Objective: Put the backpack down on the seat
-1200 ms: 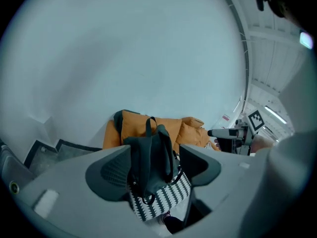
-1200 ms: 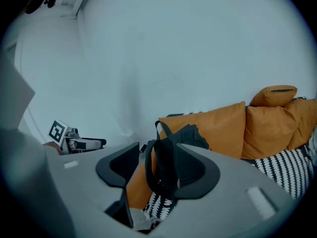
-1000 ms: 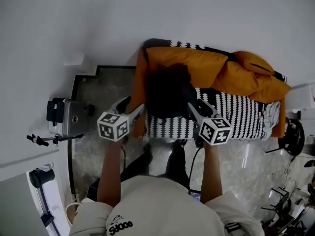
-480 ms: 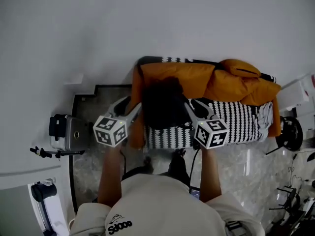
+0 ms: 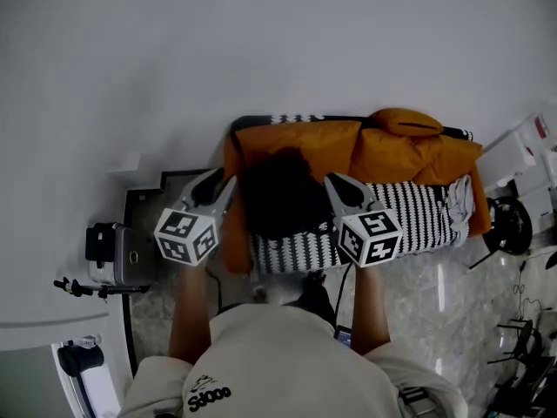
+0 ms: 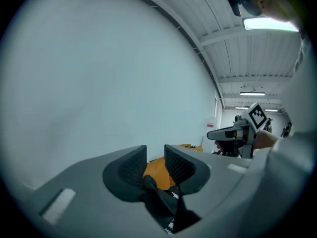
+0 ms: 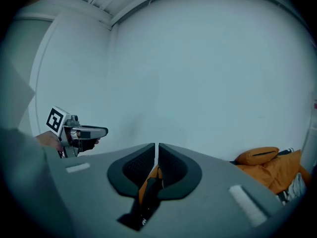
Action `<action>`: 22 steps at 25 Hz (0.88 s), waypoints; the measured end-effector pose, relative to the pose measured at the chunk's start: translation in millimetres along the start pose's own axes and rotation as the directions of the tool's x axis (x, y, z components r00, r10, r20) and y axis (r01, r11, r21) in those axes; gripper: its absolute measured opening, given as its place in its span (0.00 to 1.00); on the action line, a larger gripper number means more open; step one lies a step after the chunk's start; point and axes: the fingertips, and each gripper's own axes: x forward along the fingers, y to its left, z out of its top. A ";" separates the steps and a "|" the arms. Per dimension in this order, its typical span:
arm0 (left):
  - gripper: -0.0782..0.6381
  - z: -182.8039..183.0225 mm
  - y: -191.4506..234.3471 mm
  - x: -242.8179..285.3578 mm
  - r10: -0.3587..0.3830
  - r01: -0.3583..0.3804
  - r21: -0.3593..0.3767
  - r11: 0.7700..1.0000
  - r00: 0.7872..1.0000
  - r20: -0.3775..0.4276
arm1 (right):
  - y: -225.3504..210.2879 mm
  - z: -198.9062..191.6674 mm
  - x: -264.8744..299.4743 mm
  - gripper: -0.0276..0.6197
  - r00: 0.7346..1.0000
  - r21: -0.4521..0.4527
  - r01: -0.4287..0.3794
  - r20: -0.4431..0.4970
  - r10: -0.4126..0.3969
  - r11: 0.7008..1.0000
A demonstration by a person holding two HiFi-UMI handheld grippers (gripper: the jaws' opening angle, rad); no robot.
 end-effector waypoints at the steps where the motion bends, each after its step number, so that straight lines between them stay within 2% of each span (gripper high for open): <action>1: 0.26 3.6 -2.2 -0.9 0.000 0.000 0.017 1.000 1.000 0.003 | 0.8 4.1 -2.6 0.08 1.000 -0.009 0.003 0.010 -0.003 1.000; 3: 0.21 11.7 -7.5 -3.2 -0.001 0.000 0.047 0.999 1.000 0.016 | 2.4 13.5 -8.9 0.07 0.999 -0.016 0.003 0.040 -0.002 1.000; 10: 0.21 42.0 -28.6 -15.4 -0.055 0.050 0.072 0.996 0.996 0.075 | 11.7 54.5 -34.9 0.05 0.988 -0.042 0.001 0.157 0.005 0.999; 18: 0.14 64.1 -34.2 -27.2 0.008 -0.031 0.207 0.978 0.994 0.114 | 23.5 68.6 -41.4 0.05 0.983 -0.137 0.010 0.184 0.015 0.991; 22: 0.12 67.0 -37.1 -27.2 0.015 -0.042 0.258 0.965 0.994 0.108 | 30.2 73.4 -42.6 0.05 0.982 -0.183 0.007 0.185 0.027 0.983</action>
